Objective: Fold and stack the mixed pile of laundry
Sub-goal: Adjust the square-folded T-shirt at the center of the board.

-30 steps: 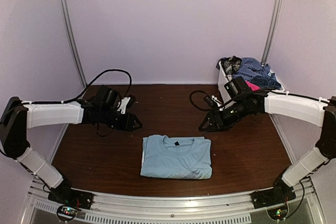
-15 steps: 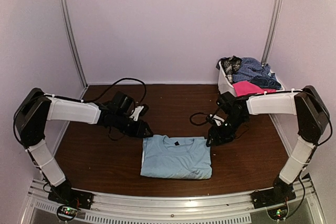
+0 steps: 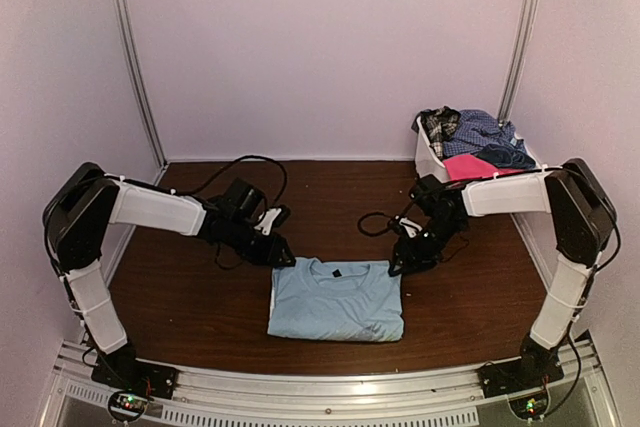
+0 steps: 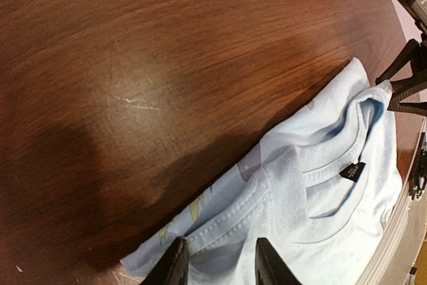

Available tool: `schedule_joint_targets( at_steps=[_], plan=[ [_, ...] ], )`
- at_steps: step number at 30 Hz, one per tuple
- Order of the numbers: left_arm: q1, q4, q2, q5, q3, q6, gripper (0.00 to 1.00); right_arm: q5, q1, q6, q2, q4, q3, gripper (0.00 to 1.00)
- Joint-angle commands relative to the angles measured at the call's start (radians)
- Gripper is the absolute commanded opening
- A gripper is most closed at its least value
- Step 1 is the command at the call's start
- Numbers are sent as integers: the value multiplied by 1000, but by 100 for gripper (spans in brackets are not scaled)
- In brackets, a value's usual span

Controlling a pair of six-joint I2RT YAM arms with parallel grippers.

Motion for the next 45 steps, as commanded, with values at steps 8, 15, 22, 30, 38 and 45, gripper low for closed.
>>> schedule_joint_targets(
  at_steps=[8, 15, 22, 30, 38, 45],
  plan=[
    [-4, 15, -17, 19, 36, 25, 8, -50, -9, -14, 19, 27, 62, 16],
    [-4, 0, -122, -3, -7, 27, 0, -122, -7, -36, -52, 33, 47, 0],
    [-4, -47, -263, -67, -103, 21, 0, -164, 6, -62, -116, 31, 32, 0],
    [-4, -43, -115, -67, -9, -8, 24, -111, 5, -67, -74, 13, 7, 0],
    [-5, -13, -7, -51, 47, -46, 32, -99, 4, -53, -60, 20, 7, 0],
    [-11, -20, 43, -63, 57, -63, 36, -99, 5, -54, -45, 20, 18, 0]
  ],
)
